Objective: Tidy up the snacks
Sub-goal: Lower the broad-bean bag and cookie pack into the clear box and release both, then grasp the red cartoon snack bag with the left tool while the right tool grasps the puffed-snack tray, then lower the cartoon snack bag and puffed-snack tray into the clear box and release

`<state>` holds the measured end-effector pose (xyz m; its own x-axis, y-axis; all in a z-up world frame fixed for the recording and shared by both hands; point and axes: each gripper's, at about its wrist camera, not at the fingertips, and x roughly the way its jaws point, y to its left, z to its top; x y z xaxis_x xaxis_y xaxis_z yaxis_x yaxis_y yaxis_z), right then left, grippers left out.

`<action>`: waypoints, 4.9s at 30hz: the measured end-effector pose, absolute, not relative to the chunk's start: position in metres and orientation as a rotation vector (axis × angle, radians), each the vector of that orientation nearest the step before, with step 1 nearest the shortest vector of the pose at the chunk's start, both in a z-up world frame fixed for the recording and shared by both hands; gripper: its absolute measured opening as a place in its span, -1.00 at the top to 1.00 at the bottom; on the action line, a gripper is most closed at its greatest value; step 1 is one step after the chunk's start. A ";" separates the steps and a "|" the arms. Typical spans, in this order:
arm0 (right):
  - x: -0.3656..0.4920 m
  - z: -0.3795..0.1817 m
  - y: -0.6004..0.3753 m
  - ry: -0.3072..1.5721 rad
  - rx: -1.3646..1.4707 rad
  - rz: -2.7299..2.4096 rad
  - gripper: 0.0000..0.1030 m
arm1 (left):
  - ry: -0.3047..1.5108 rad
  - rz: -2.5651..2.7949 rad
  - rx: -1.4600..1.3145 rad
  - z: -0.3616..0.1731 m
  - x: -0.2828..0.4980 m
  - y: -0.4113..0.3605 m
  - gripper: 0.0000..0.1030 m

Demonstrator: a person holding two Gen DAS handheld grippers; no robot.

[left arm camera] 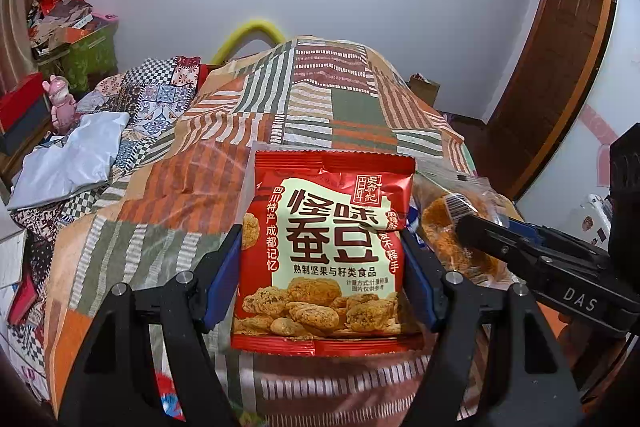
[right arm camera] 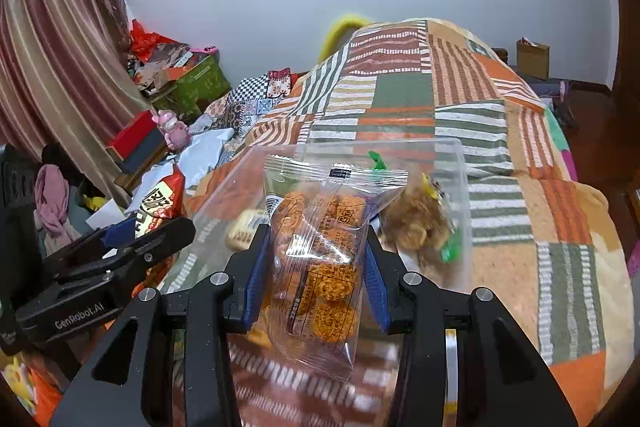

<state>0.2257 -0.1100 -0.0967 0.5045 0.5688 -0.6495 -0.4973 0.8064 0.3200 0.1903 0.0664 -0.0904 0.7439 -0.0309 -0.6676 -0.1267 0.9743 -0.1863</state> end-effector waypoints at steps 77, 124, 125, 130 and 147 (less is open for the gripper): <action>0.172 -0.153 -0.090 0.996 -0.086 0.658 -0.46 | 0.986 0.178 -0.285 -0.176 0.066 0.151 -0.73; 0.174 -0.121 -0.088 0.910 -0.036 0.690 -0.57 | 0.743 0.114 -0.244 -0.102 0.095 0.115 -0.35; 0.175 -0.116 -0.091 0.897 -0.033 0.688 -0.57 | 0.738 0.107 -0.246 -0.098 0.102 0.113 -0.35; 0.187 -0.100 -0.105 0.843 -0.018 0.653 -0.57 | 0.714 0.071 -0.252 -0.085 0.131 0.101 -0.35; 0.263 -0.108 -0.122 0.838 -0.010 0.535 -0.57 | 0.773 0.045 -0.266 -0.107 0.248 0.093 -0.35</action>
<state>0.2633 -0.1218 -0.1081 0.5453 0.4469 -0.7091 -0.4549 0.8684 0.1974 0.2478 0.0933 -0.1066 0.7168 -0.0566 -0.6949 -0.1376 0.9656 -0.2206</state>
